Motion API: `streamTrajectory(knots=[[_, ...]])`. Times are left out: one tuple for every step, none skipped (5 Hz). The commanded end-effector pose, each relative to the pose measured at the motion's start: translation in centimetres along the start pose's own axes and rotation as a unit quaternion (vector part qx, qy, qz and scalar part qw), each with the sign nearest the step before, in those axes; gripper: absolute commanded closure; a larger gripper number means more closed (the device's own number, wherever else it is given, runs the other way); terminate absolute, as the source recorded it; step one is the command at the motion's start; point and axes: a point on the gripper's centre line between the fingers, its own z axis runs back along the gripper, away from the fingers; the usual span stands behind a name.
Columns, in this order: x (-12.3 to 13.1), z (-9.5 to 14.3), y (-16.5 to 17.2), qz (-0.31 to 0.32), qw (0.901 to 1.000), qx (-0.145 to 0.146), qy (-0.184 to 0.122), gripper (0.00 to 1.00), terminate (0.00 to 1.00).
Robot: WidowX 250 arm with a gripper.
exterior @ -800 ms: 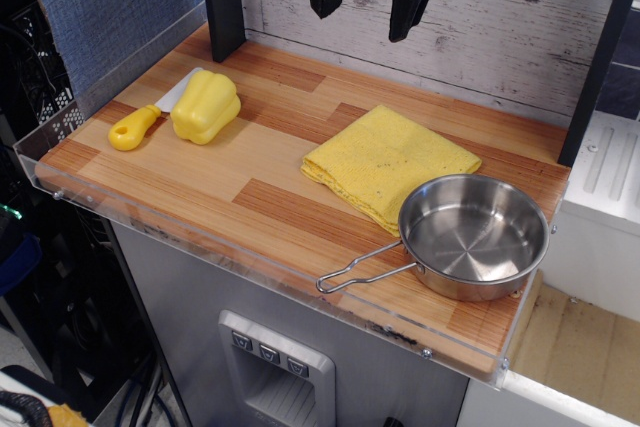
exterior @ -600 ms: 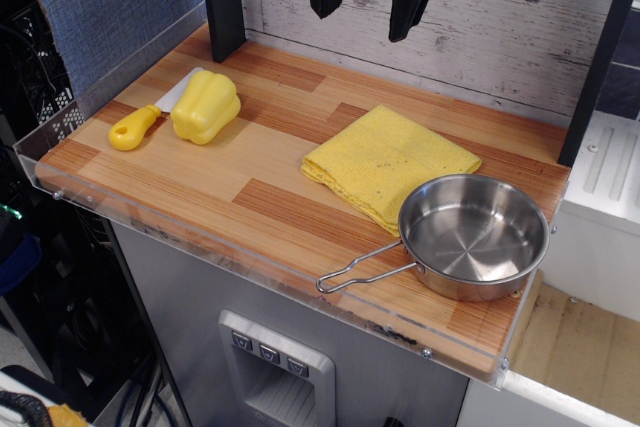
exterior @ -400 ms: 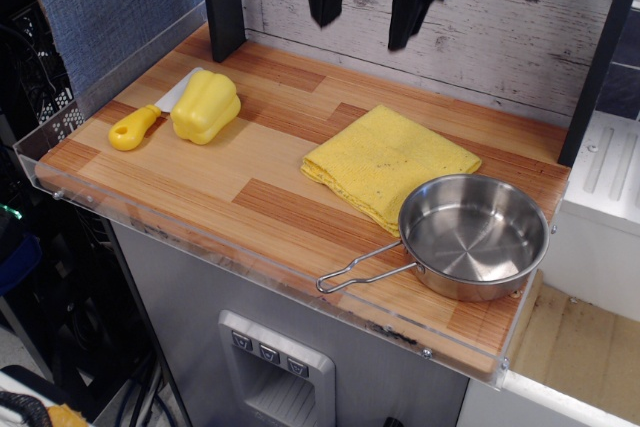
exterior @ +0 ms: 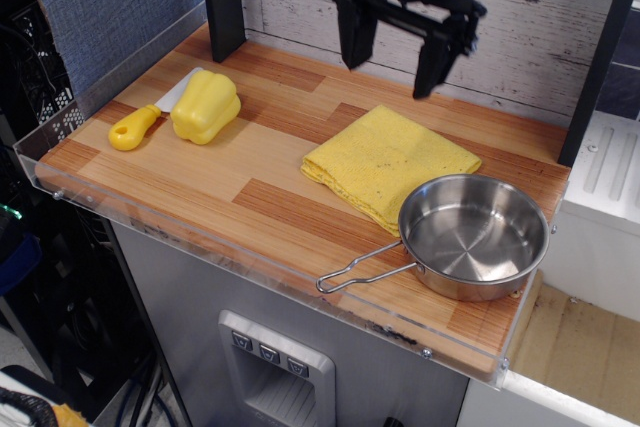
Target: Put the silver pan on the yellow cloth.
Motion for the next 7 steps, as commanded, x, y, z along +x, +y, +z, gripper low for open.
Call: streamTrajectory(knots=[[-0.2, -0.7, -1.6, -0.037, 0.9991, -0.015, -0.010, 0.00, 0.00], [-0.5, -2.3, -2.4, -0.045, 0.9986, -0.026, 0.005, 0.00, 0.00], [-0.2, -3.2, -3.6, -0.063, 0.9974, -0.031, 0.017, 0.00, 0.00], [0.1, -4.0, -4.6, -0.079, 0.9959, -0.033, 0.028, 0.00, 0.00], [0.3, -4.6, -5.4, -0.093, 0.9945, -0.033, 0.035, 0.00, 0.00], [0.4, -5.0, -6.0, -0.102, 0.9936, -0.027, 0.040, 0.00, 0.00], [0.6, -5.5, -6.2, -0.106, 0.9930, -0.022, 0.047, 0.00, 0.00]])
